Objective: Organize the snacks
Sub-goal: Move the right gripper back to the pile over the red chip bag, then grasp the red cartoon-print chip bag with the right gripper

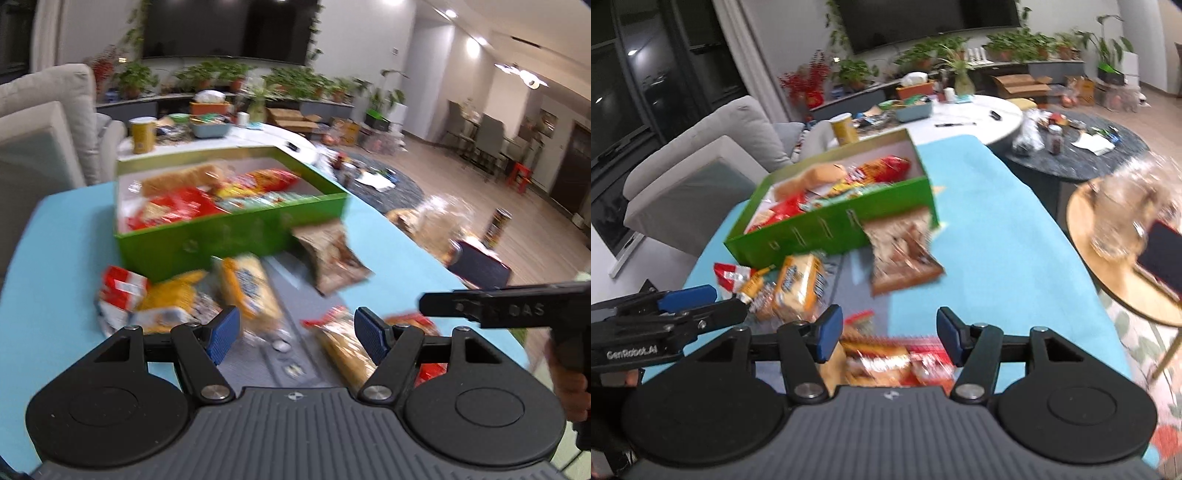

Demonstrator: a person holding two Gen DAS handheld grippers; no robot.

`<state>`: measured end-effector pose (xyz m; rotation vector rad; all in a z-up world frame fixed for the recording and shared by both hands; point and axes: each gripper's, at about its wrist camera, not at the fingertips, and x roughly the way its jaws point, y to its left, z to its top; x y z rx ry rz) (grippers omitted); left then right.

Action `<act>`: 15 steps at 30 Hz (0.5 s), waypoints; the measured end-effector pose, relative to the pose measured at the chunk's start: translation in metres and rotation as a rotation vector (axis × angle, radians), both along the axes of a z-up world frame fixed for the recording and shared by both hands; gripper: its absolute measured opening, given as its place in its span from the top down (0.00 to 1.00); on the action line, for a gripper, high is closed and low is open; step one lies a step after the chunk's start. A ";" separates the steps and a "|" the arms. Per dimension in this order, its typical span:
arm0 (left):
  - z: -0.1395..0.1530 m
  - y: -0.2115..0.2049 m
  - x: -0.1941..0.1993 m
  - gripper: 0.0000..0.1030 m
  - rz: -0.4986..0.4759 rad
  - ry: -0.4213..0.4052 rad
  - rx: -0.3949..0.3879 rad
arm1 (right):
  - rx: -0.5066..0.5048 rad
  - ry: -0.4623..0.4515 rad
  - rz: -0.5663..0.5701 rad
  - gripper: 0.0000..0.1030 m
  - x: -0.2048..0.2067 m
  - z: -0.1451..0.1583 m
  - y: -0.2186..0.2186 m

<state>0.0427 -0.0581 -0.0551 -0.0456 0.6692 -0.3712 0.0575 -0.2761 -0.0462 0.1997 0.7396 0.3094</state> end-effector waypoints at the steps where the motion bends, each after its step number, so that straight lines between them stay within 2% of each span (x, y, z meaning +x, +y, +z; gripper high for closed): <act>1: -0.001 -0.005 -0.004 0.36 -0.019 0.002 -0.003 | 0.005 0.008 -0.006 0.41 -0.003 -0.002 -0.003; 4: -0.005 -0.020 -0.014 0.37 -0.076 0.018 -0.002 | 0.025 0.040 -0.025 0.39 -0.009 -0.010 -0.012; 8: -0.012 -0.038 -0.022 0.38 -0.120 0.039 0.032 | 0.065 0.073 -0.047 0.38 -0.016 -0.021 -0.025; 15: -0.015 -0.055 -0.027 0.44 -0.179 0.065 0.036 | 0.117 0.133 -0.055 0.37 -0.022 -0.034 -0.034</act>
